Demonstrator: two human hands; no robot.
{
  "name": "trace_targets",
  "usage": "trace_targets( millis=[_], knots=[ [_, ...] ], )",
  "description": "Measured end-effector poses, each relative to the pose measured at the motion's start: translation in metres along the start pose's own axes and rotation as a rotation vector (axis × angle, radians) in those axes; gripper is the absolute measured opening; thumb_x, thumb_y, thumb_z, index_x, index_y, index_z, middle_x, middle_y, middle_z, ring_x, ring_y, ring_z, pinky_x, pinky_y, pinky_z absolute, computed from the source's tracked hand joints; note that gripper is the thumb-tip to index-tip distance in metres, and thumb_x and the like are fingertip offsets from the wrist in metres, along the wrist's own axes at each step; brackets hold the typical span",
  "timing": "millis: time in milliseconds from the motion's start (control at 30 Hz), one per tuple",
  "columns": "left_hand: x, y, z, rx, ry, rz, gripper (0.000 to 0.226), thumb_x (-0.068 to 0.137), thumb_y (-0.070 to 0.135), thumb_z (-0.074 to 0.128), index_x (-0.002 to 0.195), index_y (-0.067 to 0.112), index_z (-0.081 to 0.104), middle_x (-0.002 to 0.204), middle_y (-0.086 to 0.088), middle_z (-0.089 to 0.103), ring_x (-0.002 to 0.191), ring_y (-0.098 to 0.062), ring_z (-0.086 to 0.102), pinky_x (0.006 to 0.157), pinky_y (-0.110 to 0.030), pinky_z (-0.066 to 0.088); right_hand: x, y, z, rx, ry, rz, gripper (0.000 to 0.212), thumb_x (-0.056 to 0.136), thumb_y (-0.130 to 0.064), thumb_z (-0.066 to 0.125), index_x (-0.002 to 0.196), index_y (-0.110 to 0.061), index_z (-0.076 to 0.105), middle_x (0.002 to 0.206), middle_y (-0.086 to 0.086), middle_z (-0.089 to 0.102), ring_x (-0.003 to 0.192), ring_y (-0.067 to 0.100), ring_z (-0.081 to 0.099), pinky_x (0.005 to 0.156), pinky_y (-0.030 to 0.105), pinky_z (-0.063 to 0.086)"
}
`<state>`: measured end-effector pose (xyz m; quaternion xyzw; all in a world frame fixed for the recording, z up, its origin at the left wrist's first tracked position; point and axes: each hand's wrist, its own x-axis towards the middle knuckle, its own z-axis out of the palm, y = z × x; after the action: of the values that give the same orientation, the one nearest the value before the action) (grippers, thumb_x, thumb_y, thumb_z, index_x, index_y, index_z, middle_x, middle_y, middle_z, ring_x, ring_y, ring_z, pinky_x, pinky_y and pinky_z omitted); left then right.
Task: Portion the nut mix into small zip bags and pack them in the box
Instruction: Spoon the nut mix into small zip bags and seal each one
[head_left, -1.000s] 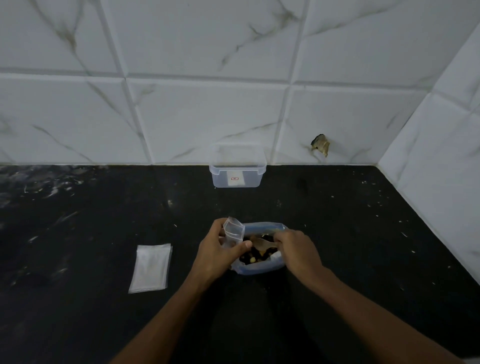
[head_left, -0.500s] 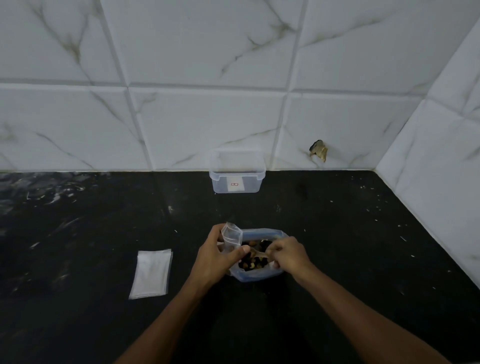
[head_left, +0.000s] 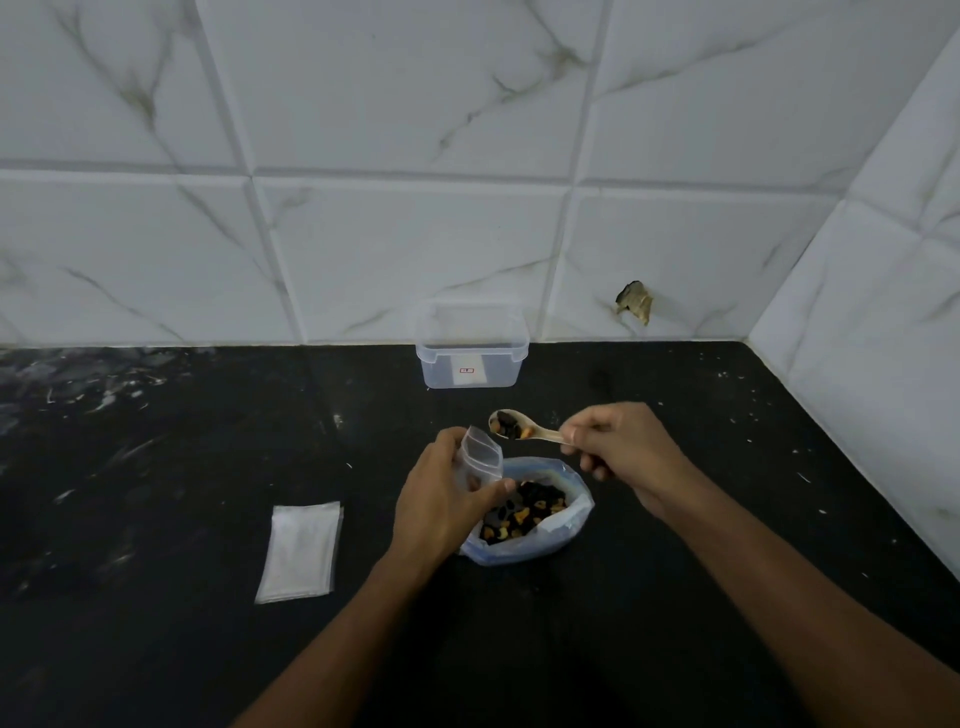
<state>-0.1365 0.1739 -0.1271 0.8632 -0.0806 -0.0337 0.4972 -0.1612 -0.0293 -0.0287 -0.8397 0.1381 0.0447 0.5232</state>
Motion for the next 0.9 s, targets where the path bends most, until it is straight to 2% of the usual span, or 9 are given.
trace_targets(
  millis=[100, 200, 300, 367, 433, 600, 700, 767, 900],
  knots=[
    [0.005, 0.007, 0.006, 0.007, 0.007, -0.017, 0.069, 0.057, 0.067, 0.068, 0.116, 0.044, 0.043, 0.114, 0.015, 0.058, 0.104, -0.005, 0.059, 0.086, -0.039, 0.057, -0.004, -0.007, 0.012, -0.273, 0.080, -0.171, 0.012, 0.091, -0.013, 0.062, 0.089, -0.017, 0.073, 0.074, -0.002, 0.070, 0.056, 0.004, 0.062, 0.051, 0.015, 0.049],
    [0.009, 0.012, 0.008, -0.017, 0.018, -0.036, 0.061, 0.062, 0.061, 0.073, 0.111, 0.045, 0.042, 0.112, 0.014, 0.058, 0.102, -0.007, 0.060, 0.086, -0.039, 0.057, -0.009, 0.000, 0.030, -0.565, 0.179, -0.483, 0.011, 0.092, -0.014, 0.060, 0.087, -0.015, 0.070, 0.075, -0.003, 0.065, 0.064, 0.009, 0.060, 0.059, 0.024, 0.052],
    [0.011, 0.015, 0.009, -0.062, 0.026, -0.044, 0.063, 0.061, 0.062, 0.073, 0.113, 0.040, 0.044, 0.110, 0.013, 0.060, 0.102, -0.007, 0.060, 0.087, -0.038, 0.056, -0.017, 0.009, 0.043, -0.844, 0.216, -0.766, 0.005, 0.078, -0.014, 0.069, 0.080, -0.012, 0.064, 0.073, 0.001, 0.059, 0.056, 0.007, 0.049, 0.048, 0.014, 0.035],
    [0.011, 0.015, 0.008, -0.074, 0.026, -0.038, 0.059, 0.063, 0.059, 0.073, 0.111, 0.039, 0.045, 0.107, 0.013, 0.061, 0.101, -0.006, 0.061, 0.087, -0.037, 0.056, -0.023, 0.016, 0.048, -0.925, 0.202, -0.863, 0.021, 0.065, -0.011, 0.081, 0.078, -0.013, 0.064, 0.071, 0.002, 0.060, 0.052, 0.009, 0.053, 0.044, 0.014, 0.040],
    [0.010, 0.013, 0.008, -0.078, 0.029, -0.031, 0.056, 0.066, 0.054, 0.074, 0.111, 0.039, 0.045, 0.108, 0.013, 0.062, 0.101, -0.006, 0.061, 0.087, -0.037, 0.056, -0.024, 0.021, 0.051, -0.948, 0.199, -0.917, 0.024, 0.063, -0.010, 0.084, 0.078, -0.012, 0.065, 0.070, 0.002, 0.060, 0.053, 0.010, 0.055, 0.044, 0.018, 0.046],
    [0.007, 0.015, 0.008, -0.158, 0.005, -0.028, 0.056, 0.072, 0.039, 0.082, 0.115, 0.036, 0.045, 0.112, 0.012, 0.060, 0.102, -0.004, 0.060, 0.089, -0.031, 0.054, -0.021, 0.016, 0.044, -0.884, 0.258, -0.896, 0.006, 0.075, -0.010, 0.067, 0.080, -0.011, 0.065, 0.072, 0.002, 0.059, 0.053, 0.009, 0.053, 0.045, 0.017, 0.044],
    [0.003, 0.014, 0.003, -0.229, -0.030, -0.036, 0.054, 0.075, 0.034, 0.082, 0.114, 0.040, 0.045, 0.111, 0.015, 0.059, 0.103, -0.001, 0.059, 0.089, -0.031, 0.054, -0.015, 0.008, 0.032, -0.673, 0.314, -0.714, 0.006, 0.086, -0.006, 0.065, 0.086, -0.011, 0.067, 0.076, 0.001, 0.060, 0.061, 0.011, 0.055, 0.053, 0.023, 0.049],
    [-0.002, 0.011, -0.002, -0.260, -0.029, -0.027, 0.050, 0.077, 0.033, 0.081, 0.110, 0.045, 0.045, 0.111, 0.016, 0.059, 0.101, 0.004, 0.059, 0.085, -0.025, 0.052, -0.009, 0.009, 0.022, -0.582, 0.293, -0.575, 0.007, 0.089, -0.009, 0.063, 0.089, -0.014, 0.068, 0.077, -0.002, 0.061, 0.066, 0.007, 0.056, 0.060, 0.022, 0.049],
    [-0.015, 0.002, -0.011, -0.307, -0.021, -0.024, 0.048, 0.078, 0.030, 0.080, 0.112, 0.044, 0.048, 0.113, 0.013, 0.061, 0.101, 0.006, 0.060, 0.077, -0.019, 0.052, 0.000, 0.035, 0.020, -0.793, 0.107, -0.355, 0.010, 0.095, -0.016, 0.055, 0.093, -0.020, 0.064, 0.084, -0.005, 0.060, 0.072, 0.005, 0.057, 0.065, 0.020, 0.048]
  ],
)
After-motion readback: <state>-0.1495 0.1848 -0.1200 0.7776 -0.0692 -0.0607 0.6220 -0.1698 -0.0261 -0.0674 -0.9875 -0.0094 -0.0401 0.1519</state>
